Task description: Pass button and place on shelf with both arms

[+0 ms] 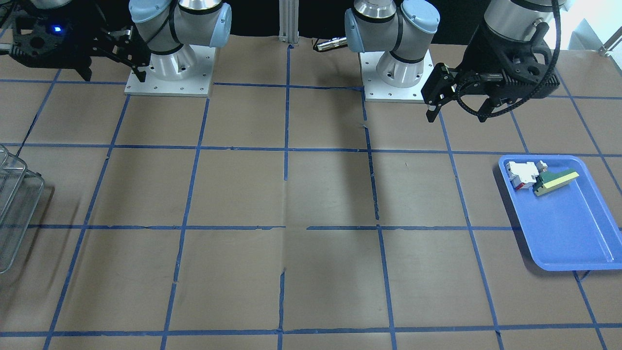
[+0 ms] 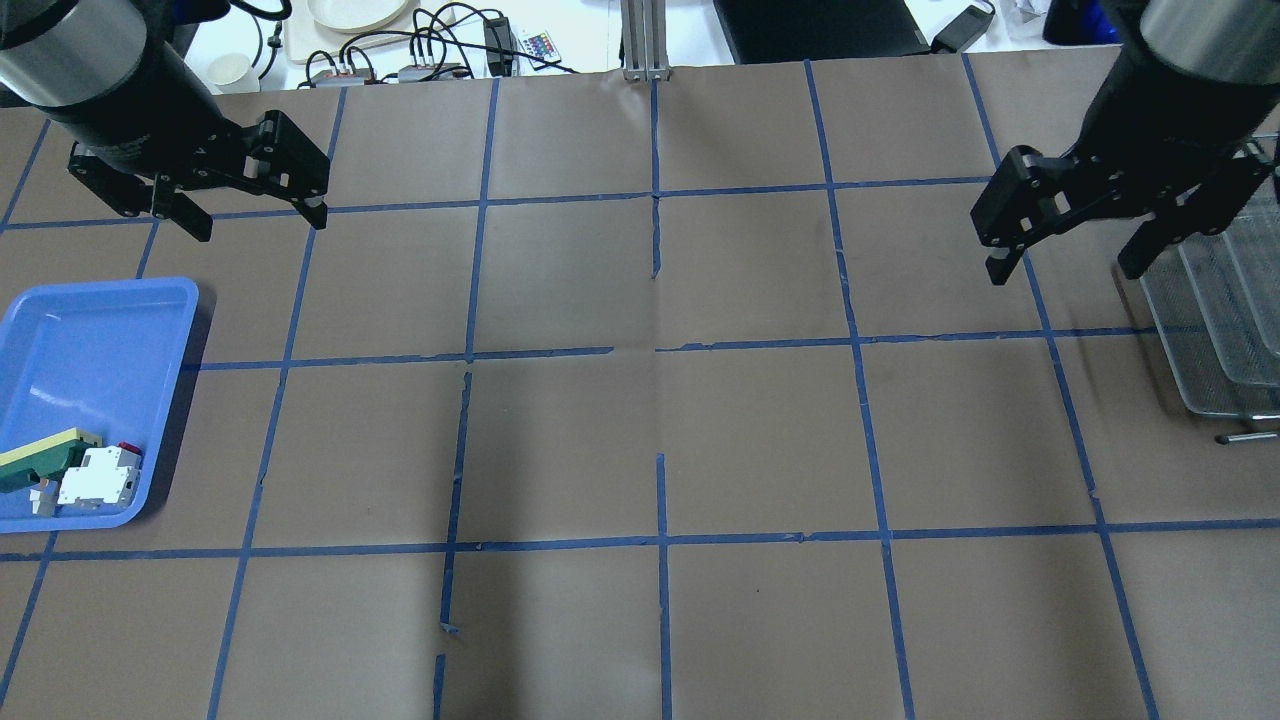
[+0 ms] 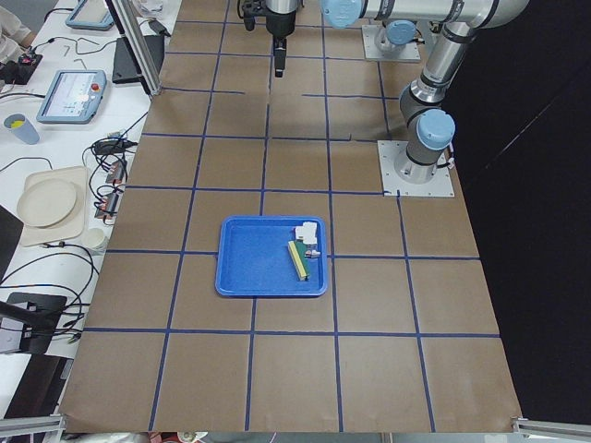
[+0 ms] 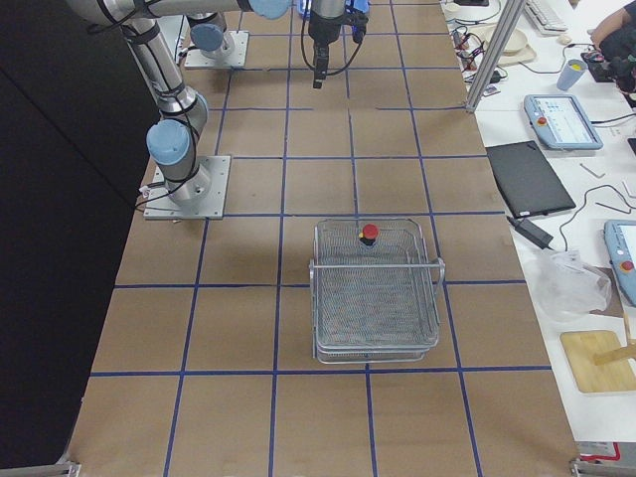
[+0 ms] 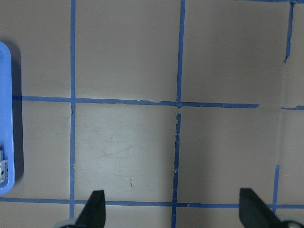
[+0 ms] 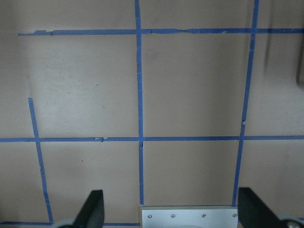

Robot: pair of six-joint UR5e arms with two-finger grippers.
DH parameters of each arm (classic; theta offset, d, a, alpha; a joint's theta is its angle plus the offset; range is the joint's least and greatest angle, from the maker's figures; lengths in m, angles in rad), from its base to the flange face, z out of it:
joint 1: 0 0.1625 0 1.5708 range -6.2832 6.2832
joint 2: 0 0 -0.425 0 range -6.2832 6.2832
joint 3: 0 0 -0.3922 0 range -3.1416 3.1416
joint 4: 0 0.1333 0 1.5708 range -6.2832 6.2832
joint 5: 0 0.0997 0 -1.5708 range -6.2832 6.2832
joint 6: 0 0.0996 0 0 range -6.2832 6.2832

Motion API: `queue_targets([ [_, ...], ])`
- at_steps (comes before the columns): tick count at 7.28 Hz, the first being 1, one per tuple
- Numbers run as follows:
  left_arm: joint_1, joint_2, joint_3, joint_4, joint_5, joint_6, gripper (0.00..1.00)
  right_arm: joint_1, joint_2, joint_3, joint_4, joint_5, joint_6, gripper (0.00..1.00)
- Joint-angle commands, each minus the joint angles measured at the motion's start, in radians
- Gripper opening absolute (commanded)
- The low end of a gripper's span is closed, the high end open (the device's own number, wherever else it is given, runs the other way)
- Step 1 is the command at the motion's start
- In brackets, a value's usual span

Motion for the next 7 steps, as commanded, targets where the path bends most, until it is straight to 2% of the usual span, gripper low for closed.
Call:
queue_targets([
  [1,0.0,0.003,-0.002,0.0,0.0,0.0,1.0,0.077,-0.003,0.036,-0.052,0.011,0.083,0.99],
  [2,0.0,0.003,-0.002,0.0,0.0,0.0,1.0,0.103,0.0,0.062,-0.103,0.007,0.095,1.0],
  [5,0.0,0.003,-0.004,0.002,0.0,0.0,1.0,0.087,0.0,0.076,-0.187,-0.001,0.085,1.0],
  [7,0.0,0.003,-0.004,0.002,0.0,0.0,1.0,0.084,0.002,0.076,-0.192,-0.001,0.094,1.0],
])
